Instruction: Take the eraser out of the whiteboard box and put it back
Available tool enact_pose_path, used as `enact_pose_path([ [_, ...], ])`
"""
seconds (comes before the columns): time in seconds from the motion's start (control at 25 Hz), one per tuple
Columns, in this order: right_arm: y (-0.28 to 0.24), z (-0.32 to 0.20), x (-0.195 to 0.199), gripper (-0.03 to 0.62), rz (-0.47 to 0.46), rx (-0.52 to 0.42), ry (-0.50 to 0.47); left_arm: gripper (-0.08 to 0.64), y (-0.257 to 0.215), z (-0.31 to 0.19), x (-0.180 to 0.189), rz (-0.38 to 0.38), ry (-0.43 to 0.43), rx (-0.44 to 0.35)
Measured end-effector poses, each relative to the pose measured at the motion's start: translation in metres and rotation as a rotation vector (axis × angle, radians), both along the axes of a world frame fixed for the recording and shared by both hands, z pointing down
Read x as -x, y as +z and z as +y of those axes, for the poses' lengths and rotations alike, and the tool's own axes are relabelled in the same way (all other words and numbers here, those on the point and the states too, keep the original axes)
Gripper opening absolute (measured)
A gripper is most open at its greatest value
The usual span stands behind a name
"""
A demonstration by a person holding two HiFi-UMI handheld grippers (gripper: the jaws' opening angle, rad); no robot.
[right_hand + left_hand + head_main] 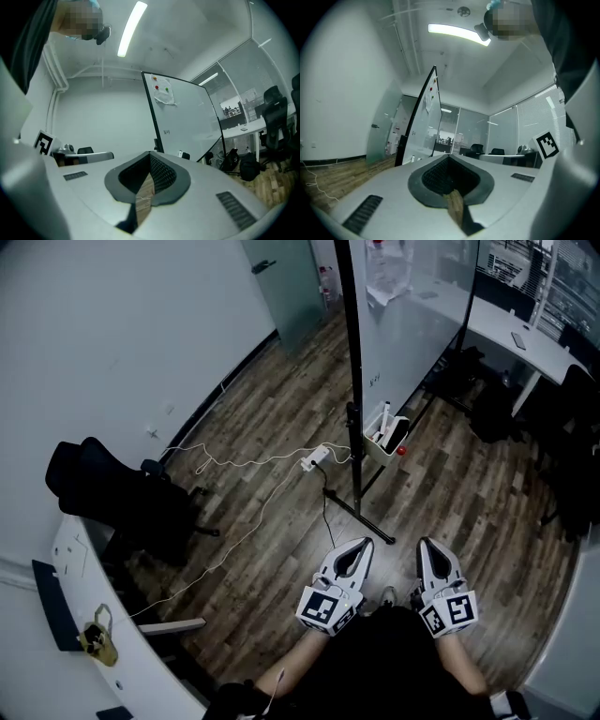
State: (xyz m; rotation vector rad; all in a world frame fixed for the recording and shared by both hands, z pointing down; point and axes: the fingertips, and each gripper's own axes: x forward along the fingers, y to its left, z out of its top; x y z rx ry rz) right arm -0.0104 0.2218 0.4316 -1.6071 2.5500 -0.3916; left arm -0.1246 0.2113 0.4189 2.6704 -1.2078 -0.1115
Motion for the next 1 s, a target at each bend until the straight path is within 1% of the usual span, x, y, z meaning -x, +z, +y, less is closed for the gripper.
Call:
enact_pose_path([
  [0.08,0.001,0.000,-0.003,0.014,-0.016,0.005,-0.007,0.006,0.000,0.000,-0.003,0.001,0.000,0.003],
  [0.2,0.003,-0.001,-0.012,0.014,-0.003,0.002,0.000,0.006,0.002,0.000,-0.009,-0.004,-0.006,0.002],
  [0.4,0.008,-0.004,-0.034,0.014,-0.017,0.009,-0.013,0.006,0.011,-0.006,-0.023,-0.028,-0.041,0.020],
  [0.6,0.013,-0.012,-0.052,0.014,-0.037,0.025,-0.053,0.006,0.014,-0.020,-0.033,-0.045,-0.095,0.036],
  [0.72,0.016,-0.016,-0.064,0.014,-0.039,0.031,-0.075,0.006,0.017,-0.025,-0.043,-0.053,-0.112,0.042],
  [0.8,0.019,-0.023,-0.072,0.014,-0.036,0.031,-0.084,0.006,0.019,-0.029,-0.050,-0.074,-0.121,0.033],
  [0.92,0.020,-0.033,-0.081,0.014,-0.038,0.030,-0.088,0.006,0.022,-0.034,-0.061,-0.142,-0.117,0.004],
  [1.0,0.020,-0.040,-0.083,0.015,-0.041,0.034,-0.090,0.006,0.022,-0.040,-0.065,-0.147,-0.118,0.005],
])
